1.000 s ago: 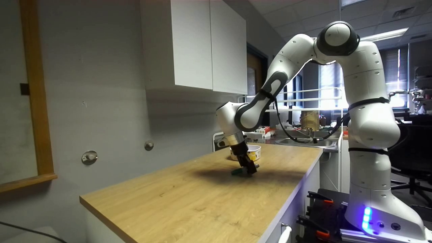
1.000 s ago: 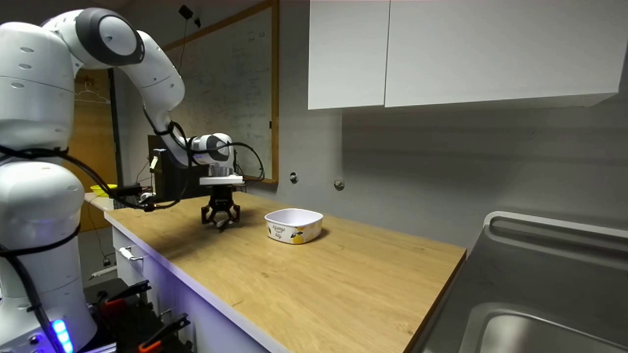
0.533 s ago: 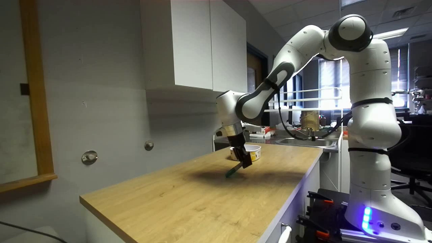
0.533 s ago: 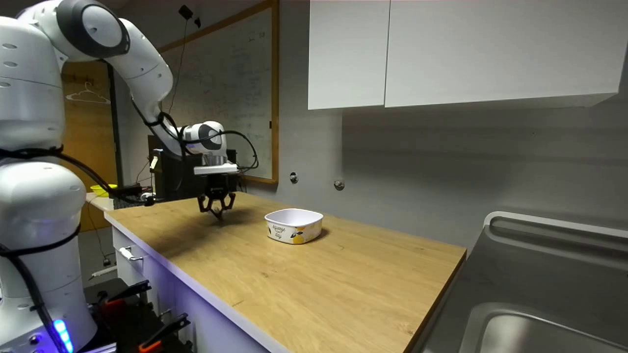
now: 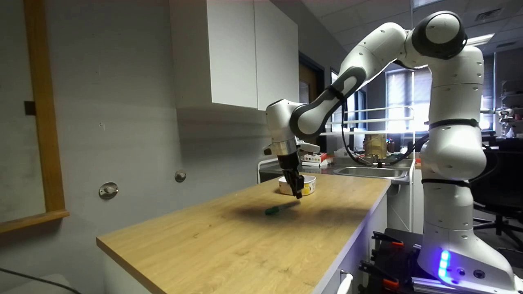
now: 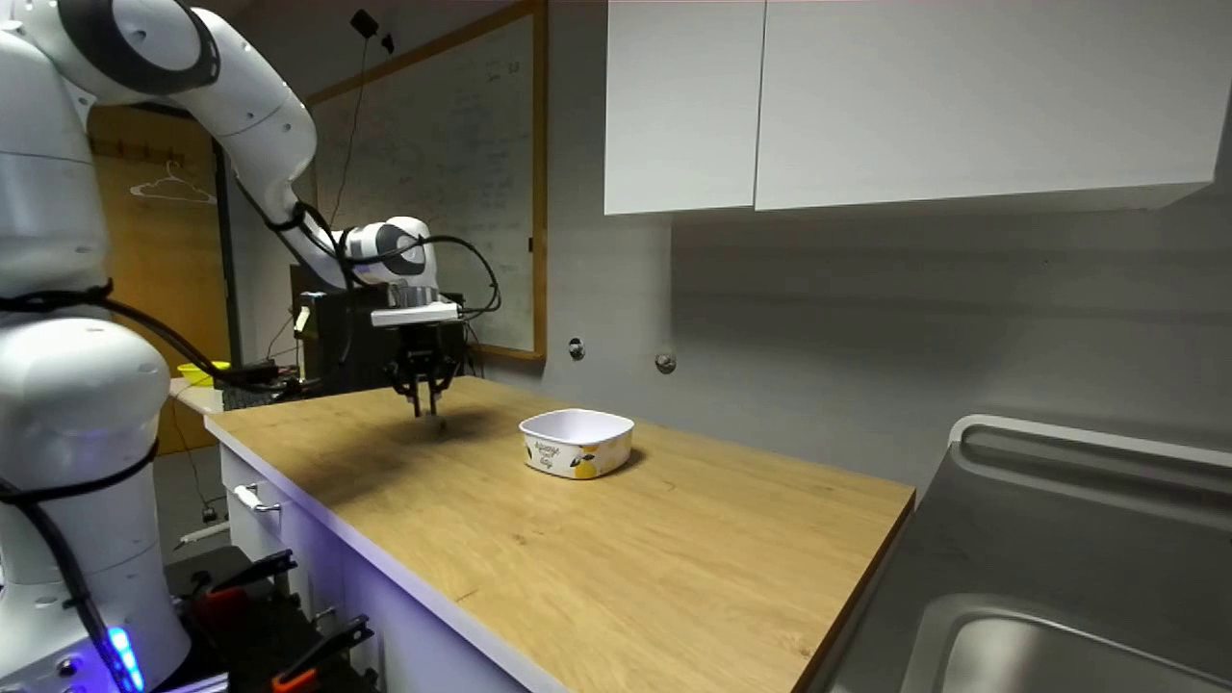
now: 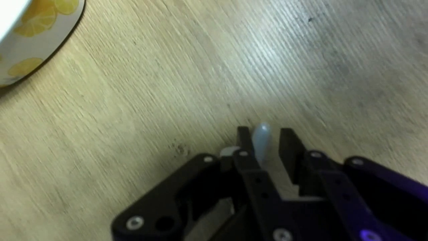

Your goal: Pick up the pen from the table and place it in the white bowl.

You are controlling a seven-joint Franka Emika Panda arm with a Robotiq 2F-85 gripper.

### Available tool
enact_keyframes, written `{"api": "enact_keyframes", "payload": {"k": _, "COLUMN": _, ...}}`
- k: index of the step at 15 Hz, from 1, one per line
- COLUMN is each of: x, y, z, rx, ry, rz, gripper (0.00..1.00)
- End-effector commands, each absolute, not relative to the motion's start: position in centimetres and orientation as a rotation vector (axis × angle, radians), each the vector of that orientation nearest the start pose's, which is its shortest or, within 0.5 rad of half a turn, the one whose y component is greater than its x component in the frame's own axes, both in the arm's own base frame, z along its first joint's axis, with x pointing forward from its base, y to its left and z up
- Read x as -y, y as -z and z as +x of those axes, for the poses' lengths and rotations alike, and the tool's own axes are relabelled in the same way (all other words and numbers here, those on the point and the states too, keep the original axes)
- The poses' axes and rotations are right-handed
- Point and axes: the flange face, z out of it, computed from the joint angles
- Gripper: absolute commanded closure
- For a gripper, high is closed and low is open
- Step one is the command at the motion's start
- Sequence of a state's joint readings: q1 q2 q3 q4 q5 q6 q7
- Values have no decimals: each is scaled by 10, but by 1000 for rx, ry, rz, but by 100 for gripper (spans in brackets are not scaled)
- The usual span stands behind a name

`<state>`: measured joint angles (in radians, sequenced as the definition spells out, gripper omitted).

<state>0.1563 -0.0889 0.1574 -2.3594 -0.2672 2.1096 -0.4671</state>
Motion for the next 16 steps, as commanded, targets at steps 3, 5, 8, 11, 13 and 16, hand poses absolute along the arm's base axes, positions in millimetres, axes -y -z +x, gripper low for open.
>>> {"api": "enact_keyframes", "payload": {"k": 3, "x": -143, "y": -336, "z": 445, "rx": 1551, "ry": -387, "rz": -2996, "gripper": 27}}
{"api": "enact_keyframes", "payload": {"k": 5, "x": -154, "y": -329, "z": 445, "rx": 1586, "ry": -416, "rz": -2986, "gripper": 12}}
{"api": "enact_keyframes", "payload": {"k": 8, "x": -176, "y": -318, "z": 448, "rx": 1658, "ry": -446, "rz": -2941, "gripper": 0}}
{"api": "enact_keyframes", "payload": {"k": 11, "x": -197, "y": -318, "z": 458, "rx": 1729, "ry": -404, "rz": -2834, "gripper": 0}}
{"api": "enact_keyframes", "payload": {"k": 13, "x": -205, "y": -322, "z": 466, "rx": 1758, "ry": -373, "rz": -2795, "gripper": 0}}
{"api": "enact_keyframes", "payload": {"k": 16, "x": -205, "y": -326, "z": 480, "rx": 1815, "ry": -334, "rz": -2739, "gripper": 0}}
